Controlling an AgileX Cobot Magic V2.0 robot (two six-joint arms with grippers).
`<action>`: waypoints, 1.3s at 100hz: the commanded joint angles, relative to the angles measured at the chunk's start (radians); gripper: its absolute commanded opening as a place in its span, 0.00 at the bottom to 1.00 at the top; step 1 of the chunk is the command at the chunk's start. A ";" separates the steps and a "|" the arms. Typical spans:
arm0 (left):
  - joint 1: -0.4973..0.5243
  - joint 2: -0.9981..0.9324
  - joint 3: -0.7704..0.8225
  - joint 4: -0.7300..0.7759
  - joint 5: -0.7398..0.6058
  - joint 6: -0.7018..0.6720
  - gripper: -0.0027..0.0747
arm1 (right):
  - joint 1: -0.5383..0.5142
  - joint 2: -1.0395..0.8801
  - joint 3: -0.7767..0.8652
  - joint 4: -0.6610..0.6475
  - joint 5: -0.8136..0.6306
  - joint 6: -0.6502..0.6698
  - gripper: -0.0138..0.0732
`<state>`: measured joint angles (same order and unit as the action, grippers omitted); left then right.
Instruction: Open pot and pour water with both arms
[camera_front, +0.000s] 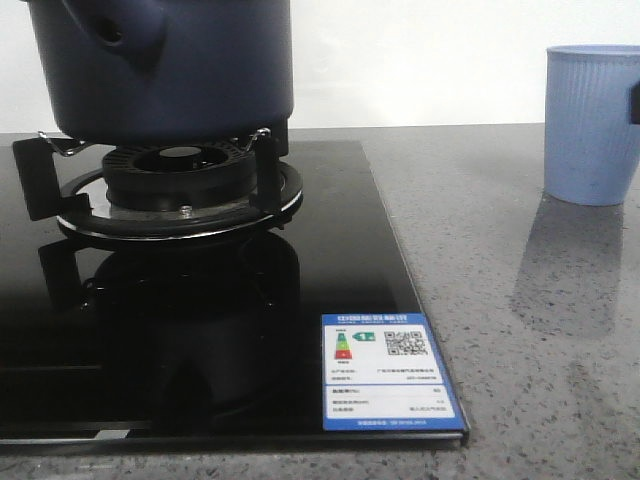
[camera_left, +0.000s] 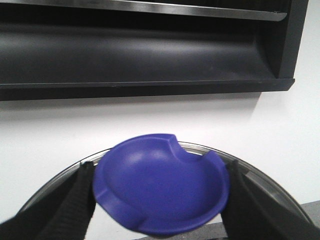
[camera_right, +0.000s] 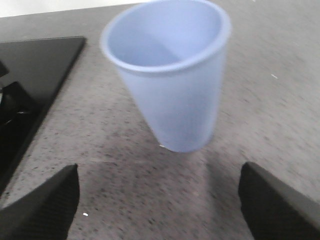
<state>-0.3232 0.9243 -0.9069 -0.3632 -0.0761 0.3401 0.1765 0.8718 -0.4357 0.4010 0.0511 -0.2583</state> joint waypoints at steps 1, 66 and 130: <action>0.003 -0.022 -0.037 0.004 -0.094 -0.003 0.46 | 0.068 0.045 -0.026 -0.072 -0.186 -0.013 0.83; 0.003 -0.022 -0.037 0.004 -0.092 -0.003 0.46 | 0.008 0.186 -0.026 -0.025 -0.363 -0.010 0.83; 0.003 -0.022 -0.037 0.004 -0.094 -0.003 0.46 | 0.006 0.358 -0.028 -0.025 -0.501 0.008 0.83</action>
<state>-0.3223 0.9228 -0.9069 -0.3632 -0.0674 0.3401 0.1888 1.2342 -0.4357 0.3839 -0.3493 -0.2590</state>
